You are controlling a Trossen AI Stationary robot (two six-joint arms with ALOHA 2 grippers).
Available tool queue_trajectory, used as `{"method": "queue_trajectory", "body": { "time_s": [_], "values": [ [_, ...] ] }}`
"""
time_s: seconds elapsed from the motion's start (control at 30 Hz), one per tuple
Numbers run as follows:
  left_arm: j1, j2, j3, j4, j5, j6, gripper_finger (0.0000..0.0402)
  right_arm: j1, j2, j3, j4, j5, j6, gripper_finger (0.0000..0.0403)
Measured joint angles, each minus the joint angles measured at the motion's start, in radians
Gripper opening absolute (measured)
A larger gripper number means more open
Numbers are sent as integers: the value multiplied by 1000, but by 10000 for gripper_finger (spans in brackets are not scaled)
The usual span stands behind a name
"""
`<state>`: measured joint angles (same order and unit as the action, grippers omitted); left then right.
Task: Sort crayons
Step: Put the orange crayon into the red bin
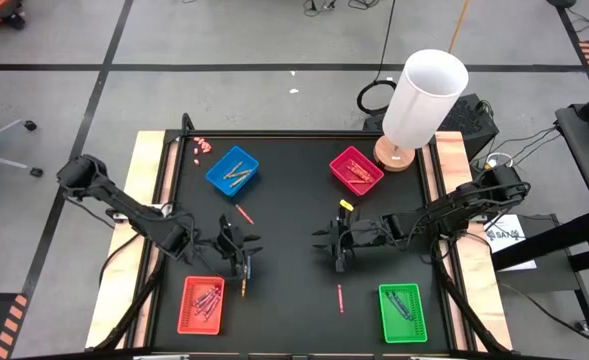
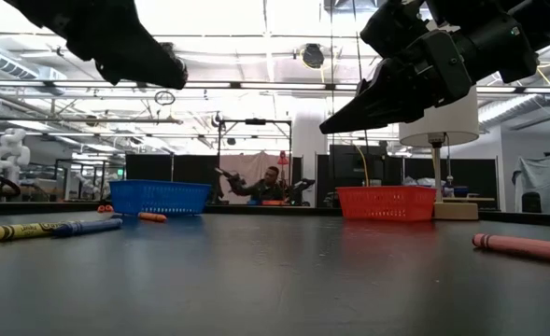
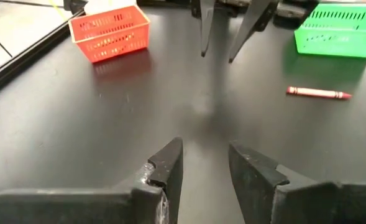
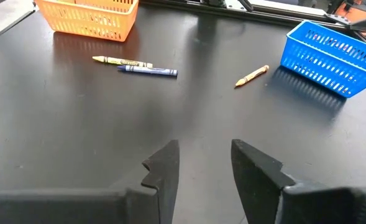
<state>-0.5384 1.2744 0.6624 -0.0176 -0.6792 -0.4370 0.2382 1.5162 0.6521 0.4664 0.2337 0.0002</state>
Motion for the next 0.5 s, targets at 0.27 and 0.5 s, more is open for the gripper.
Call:
{"method": "queue_trajectory", "body": {
  "time_s": [0.27,0.5],
  "values": [
    [-3,9,0,1,0,28,128,0,0,0,0,0,0,130],
    [-5,9,0,0,36,24,128,0,0,0,0,0,1,130]
  ]
}}
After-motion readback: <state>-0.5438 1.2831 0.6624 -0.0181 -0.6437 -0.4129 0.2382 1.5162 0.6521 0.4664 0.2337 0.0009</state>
